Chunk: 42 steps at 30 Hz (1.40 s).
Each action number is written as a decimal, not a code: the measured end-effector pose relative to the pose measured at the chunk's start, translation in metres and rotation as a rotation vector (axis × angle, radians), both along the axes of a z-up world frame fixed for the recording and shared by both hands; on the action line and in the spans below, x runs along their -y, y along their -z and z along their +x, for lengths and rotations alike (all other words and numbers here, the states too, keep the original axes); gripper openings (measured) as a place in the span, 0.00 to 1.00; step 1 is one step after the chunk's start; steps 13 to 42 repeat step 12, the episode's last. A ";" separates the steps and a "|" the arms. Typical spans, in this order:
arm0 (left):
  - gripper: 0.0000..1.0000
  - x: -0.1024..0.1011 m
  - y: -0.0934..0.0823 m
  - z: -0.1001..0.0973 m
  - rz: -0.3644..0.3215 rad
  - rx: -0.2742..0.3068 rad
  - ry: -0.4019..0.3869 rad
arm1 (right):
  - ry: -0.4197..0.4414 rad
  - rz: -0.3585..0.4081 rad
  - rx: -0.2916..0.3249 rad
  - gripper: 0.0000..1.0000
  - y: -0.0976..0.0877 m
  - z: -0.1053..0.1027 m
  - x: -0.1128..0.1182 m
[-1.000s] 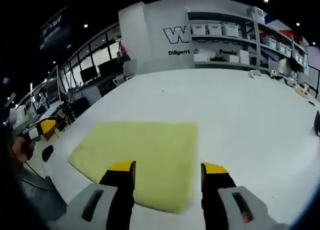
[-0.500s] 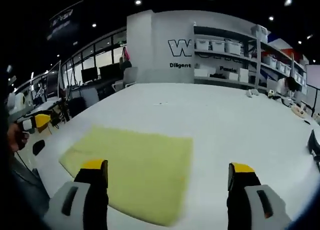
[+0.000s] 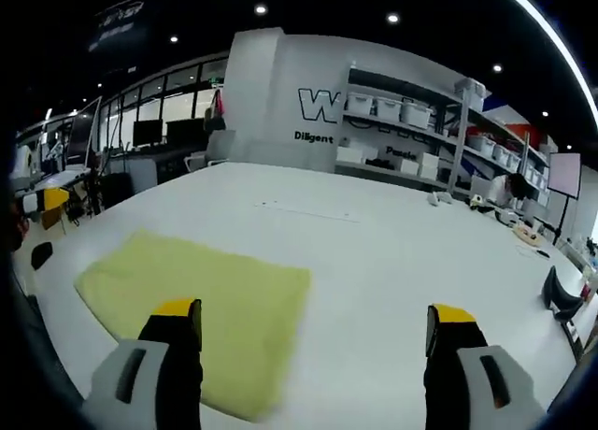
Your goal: Fold the garment on the visible template until the final outline fits inside the template.
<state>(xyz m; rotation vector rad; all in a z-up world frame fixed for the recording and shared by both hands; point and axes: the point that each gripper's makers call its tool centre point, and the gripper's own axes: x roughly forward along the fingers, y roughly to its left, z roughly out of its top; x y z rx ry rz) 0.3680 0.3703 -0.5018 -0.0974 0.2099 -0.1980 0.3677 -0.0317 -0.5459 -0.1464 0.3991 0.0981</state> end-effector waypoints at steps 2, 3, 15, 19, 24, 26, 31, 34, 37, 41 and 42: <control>0.99 -0.001 0.004 -0.001 -0.001 -0.018 -0.005 | 0.002 -0.012 -0.006 0.99 0.002 -0.001 0.001; 0.99 -0.002 0.003 -0.002 -0.009 -0.015 -0.007 | -0.003 -0.014 -0.006 0.99 0.002 -0.001 0.000; 0.99 -0.006 0.003 -0.002 0.005 -0.011 -0.020 | -0.012 -0.007 -0.014 0.99 0.003 -0.003 -0.002; 0.99 -0.006 0.003 -0.002 0.005 -0.011 -0.020 | -0.012 -0.007 -0.014 0.99 0.003 -0.003 -0.002; 0.99 -0.006 0.003 -0.002 0.005 -0.011 -0.020 | -0.012 -0.007 -0.014 0.99 0.003 -0.003 -0.002; 0.99 -0.006 0.003 -0.002 0.005 -0.011 -0.020 | -0.012 -0.007 -0.014 0.99 0.003 -0.003 -0.002; 0.99 -0.006 0.003 -0.002 0.005 -0.011 -0.020 | -0.012 -0.007 -0.014 0.99 0.003 -0.003 -0.002; 0.99 -0.006 0.003 -0.002 0.005 -0.011 -0.020 | -0.012 -0.007 -0.014 0.99 0.003 -0.003 -0.002; 0.99 -0.006 0.003 -0.002 0.005 -0.011 -0.020 | -0.012 -0.007 -0.014 0.99 0.003 -0.003 -0.002; 0.99 -0.006 0.003 -0.002 0.005 -0.011 -0.020 | -0.012 -0.007 -0.014 0.99 0.003 -0.003 -0.002; 0.99 -0.006 0.003 -0.002 0.005 -0.011 -0.020 | -0.012 -0.007 -0.014 0.99 0.003 -0.003 -0.002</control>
